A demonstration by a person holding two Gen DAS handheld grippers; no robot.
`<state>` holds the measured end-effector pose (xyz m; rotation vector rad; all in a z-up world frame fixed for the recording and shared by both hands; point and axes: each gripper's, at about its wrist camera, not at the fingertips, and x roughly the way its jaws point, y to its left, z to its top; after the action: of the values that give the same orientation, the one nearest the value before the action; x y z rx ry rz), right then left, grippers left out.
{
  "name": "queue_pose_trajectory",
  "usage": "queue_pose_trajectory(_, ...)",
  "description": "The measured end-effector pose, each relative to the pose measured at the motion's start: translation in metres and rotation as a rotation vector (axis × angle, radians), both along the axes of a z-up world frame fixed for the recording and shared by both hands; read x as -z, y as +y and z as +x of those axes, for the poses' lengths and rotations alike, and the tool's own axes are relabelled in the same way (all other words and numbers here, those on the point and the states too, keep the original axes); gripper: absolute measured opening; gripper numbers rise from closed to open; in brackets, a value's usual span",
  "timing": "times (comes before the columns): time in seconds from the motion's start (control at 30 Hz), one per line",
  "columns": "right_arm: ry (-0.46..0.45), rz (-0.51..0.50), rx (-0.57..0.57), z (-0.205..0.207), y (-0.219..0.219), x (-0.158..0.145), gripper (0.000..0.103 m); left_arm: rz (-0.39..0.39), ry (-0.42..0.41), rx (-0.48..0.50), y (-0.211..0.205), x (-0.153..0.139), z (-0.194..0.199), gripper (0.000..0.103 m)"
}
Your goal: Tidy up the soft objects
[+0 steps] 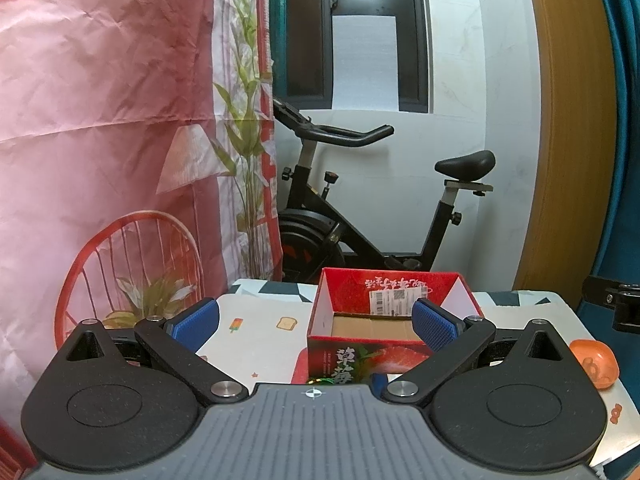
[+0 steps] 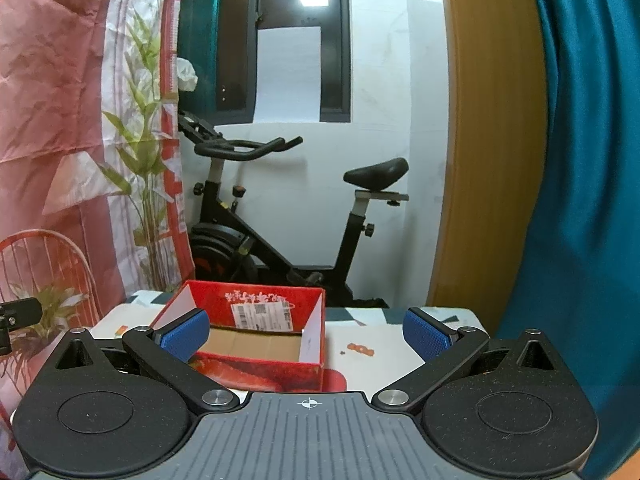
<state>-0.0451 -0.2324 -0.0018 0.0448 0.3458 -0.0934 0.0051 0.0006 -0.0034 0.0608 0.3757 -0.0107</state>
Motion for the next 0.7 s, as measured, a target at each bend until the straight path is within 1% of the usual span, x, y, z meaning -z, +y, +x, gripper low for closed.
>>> queue_pose_trajectory(0.17, -0.004, -0.007, 0.0, 0.0003, 0.004, -0.0018, 0.103, -0.011, -0.004, -0.003, 0.0022, 0.0004, 0.0005, 0.103)
queue_pose_trajectory(0.7, -0.004, -0.003, -0.001, 0.0003, 0.0045, -0.0003, 0.103, -0.01, 0.003, -0.002, 0.0003, 0.0028, -0.0009, 0.103)
